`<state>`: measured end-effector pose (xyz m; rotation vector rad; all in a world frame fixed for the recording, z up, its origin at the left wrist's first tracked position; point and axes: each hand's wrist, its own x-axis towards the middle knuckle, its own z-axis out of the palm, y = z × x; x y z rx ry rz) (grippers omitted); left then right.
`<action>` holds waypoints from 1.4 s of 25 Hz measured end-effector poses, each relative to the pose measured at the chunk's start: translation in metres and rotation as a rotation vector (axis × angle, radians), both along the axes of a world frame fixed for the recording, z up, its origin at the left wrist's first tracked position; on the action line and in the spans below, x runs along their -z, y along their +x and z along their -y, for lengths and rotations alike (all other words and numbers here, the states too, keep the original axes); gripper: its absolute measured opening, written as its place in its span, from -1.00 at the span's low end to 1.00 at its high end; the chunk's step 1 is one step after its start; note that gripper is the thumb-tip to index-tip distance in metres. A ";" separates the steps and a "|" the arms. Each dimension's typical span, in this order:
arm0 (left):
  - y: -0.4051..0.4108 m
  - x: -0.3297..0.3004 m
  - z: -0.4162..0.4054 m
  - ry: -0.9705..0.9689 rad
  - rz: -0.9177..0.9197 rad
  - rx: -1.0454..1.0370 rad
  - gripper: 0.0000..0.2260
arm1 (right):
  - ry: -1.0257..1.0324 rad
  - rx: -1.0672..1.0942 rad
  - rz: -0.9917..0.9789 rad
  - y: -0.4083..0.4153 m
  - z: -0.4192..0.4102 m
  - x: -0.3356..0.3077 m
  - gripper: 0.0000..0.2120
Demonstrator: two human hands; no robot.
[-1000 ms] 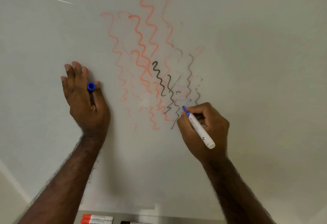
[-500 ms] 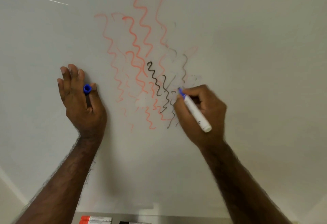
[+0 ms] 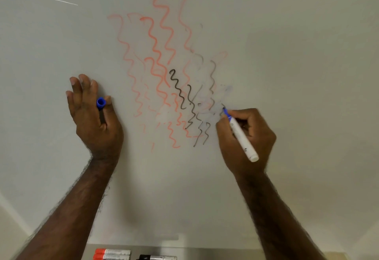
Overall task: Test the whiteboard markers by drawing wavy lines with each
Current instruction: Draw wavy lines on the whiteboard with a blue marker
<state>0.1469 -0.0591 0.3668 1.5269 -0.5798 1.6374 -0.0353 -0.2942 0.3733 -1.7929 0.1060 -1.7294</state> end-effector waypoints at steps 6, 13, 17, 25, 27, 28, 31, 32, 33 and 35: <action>0.001 0.001 0.000 -0.024 0.004 0.001 -0.68 | -0.049 -0.040 -0.052 -0.001 -0.008 0.009 -0.91; 0.001 0.003 0.000 -0.022 0.000 0.006 -0.67 | -0.069 -0.037 -0.066 0.000 -0.006 0.013 -0.92; 0.000 0.004 0.001 -0.027 -0.011 0.002 -0.67 | -0.014 0.072 0.009 -0.002 0.001 0.028 -0.91; -0.002 0.007 0.002 -0.029 -0.023 -0.014 -0.68 | -0.043 -0.085 -0.152 -0.003 -0.008 0.055 -0.92; -0.003 0.009 0.002 -0.021 -0.025 -0.023 -0.67 | 0.092 -0.116 -0.130 -0.004 -0.011 0.063 -0.91; -0.005 0.012 0.003 -0.018 -0.037 -0.028 -0.67 | 0.147 -0.136 -0.132 -0.004 -0.013 0.067 -0.90; -0.017 0.029 0.002 -0.004 -0.133 -0.022 -0.66 | 0.140 -0.279 -0.291 -0.006 -0.023 0.078 -0.85; -0.022 0.032 0.002 -0.001 -0.173 0.001 -0.65 | 0.187 -0.331 -0.331 -0.007 -0.026 0.080 -0.83; -0.027 0.033 0.001 -0.001 -0.209 0.037 -0.65 | 0.273 -0.387 -0.346 -0.008 -0.028 0.079 -0.82; -0.039 0.030 -0.003 -0.014 -0.255 0.109 -0.64 | 0.450 -0.518 -0.341 -0.010 -0.029 0.076 -0.81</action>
